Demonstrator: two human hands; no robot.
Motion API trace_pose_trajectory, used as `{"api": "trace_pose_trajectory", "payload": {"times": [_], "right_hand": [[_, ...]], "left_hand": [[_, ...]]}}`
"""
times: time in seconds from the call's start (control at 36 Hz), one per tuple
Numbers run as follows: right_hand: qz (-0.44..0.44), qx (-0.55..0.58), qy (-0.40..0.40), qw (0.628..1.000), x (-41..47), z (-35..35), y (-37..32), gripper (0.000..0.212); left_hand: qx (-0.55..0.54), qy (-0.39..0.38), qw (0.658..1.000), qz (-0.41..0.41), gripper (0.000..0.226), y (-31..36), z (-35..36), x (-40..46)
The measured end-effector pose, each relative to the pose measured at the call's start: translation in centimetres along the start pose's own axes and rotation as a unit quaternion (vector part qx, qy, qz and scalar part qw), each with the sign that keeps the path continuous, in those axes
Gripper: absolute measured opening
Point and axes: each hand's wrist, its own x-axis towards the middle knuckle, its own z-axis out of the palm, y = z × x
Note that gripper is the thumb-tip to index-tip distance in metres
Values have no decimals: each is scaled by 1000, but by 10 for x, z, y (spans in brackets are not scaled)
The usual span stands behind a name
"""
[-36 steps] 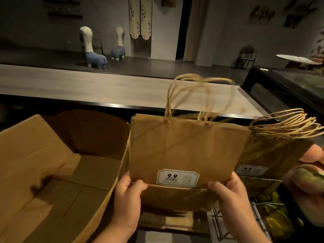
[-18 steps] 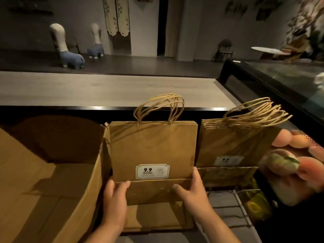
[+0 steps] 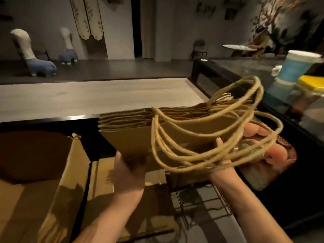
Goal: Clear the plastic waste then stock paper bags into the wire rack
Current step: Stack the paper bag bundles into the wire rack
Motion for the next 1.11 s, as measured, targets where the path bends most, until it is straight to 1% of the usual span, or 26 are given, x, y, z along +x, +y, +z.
{"api": "trace_pose_trajectory", "payload": {"times": [0.03,0.06,0.08,0.14,0.19,0.25,0.31,0.36,0.42,0.53,0.61,0.67,0.75,0.81,0.83,0.89,0.92,0.94,1.03,1.08,1.11], "right_hand": [[-16,-15,2,1000,3,-7,1,57],[-34,-26,11,999,5,-13,2,56],[-40,-36,27,998,8,-16,3,56],[-20,-45,38,998,13,-21,10,60],[0,-46,38,998,18,-21,13,67],[7,-59,42,997,24,-25,22,68],[9,-76,25,997,28,-27,27,65],[3,-85,14,996,32,-30,30,61],[-2,-62,16,998,35,-31,31,58],[-15,-14,29,999,38,-33,31,58],[3,-12,8,1000,38,-36,30,59],[34,-44,-15,998,38,-37,32,62],[87,-148,-17,985,40,-37,36,60],[94,-158,-17,983,39,-37,40,53],[97,-158,-19,982,38,-38,42,50],[110,-166,-22,980,38,-39,46,47],[115,-173,-21,978,39,-41,48,46],[121,-181,-19,976,40,-42,49,46],[148,-221,-14,964,41,-46,55,50],[171,-286,-16,943,41,-51,59,52],[181,-318,-17,930,40,-54,61,47]], "left_hand": [[-2,-2,1000,12,56,-1,6,3],[-3,-3,1000,24,45,-2,13,5],[-15,-6,999,31,40,-1,18,7],[-52,-35,998,23,47,2,32,8],[-69,-51,996,-15,49,-4,40,9],[-55,-60,996,-47,46,-10,46,10],[-17,-65,996,-58,43,-14,48,11],[9,-64,996,-54,39,-13,49,12],[14,-58,997,-52,36,-11,51,14],[36,-56,997,-38,37,-1,52,15],[58,-66,996,-32,38,-2,51,15],[63,-72,995,-41,36,-9,50,14],[85,-79,991,-66,33,-24,51,14],[109,-83,986,-93,37,-33,53,15],[110,-86,984,-110,34,-39,54,16],[106,-97,978,-148,20,-45,58,14],[111,-100,975,-164,17,-46,60,13],[124,-106,970,-180,18,-49,62,12],[164,-128,953,-221,39,-54,66,9],[186,-154,941,-239,44,-56,68,7],[192,-168,935,-246,45,-58,69,7]]}}
